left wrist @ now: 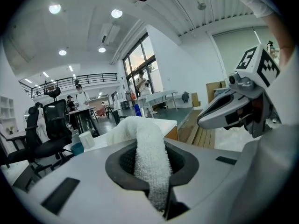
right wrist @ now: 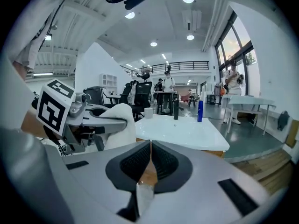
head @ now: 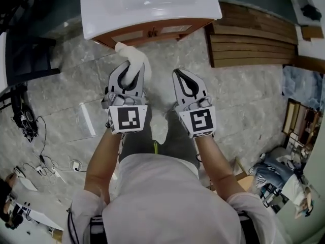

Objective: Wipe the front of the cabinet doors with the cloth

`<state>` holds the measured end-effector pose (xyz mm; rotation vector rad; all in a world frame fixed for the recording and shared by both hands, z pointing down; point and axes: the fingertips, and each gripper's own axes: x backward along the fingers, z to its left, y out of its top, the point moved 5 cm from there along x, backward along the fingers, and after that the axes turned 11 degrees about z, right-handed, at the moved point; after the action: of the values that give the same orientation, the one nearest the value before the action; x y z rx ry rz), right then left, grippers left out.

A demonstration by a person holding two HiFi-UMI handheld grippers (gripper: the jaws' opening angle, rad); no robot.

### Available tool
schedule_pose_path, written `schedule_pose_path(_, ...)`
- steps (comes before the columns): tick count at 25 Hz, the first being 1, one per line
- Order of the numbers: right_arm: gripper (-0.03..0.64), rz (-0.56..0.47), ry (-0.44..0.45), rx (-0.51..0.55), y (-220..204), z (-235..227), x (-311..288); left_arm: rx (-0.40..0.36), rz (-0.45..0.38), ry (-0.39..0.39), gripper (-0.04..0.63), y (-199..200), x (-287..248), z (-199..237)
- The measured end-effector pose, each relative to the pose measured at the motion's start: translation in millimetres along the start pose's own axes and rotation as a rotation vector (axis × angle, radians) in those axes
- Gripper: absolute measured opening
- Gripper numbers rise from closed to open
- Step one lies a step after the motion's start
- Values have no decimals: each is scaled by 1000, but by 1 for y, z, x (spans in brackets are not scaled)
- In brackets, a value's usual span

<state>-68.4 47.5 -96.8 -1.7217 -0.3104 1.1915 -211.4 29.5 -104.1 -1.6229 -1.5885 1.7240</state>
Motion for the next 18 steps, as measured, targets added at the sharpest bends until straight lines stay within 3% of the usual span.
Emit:
schedule_pose_path(4,38,-1,55,-3,-19,-20,-28,-42,7,17,72,1,-38,-12)
schedule_pose_path(8,38,-19,110,28,-39,-42,-65,-38,18,43,72,-8,-77,-20)
schedule_pose_path(18,38,-1,131,-12,-131,-87,-146,-50,71,59,72,-77,-162,-47)
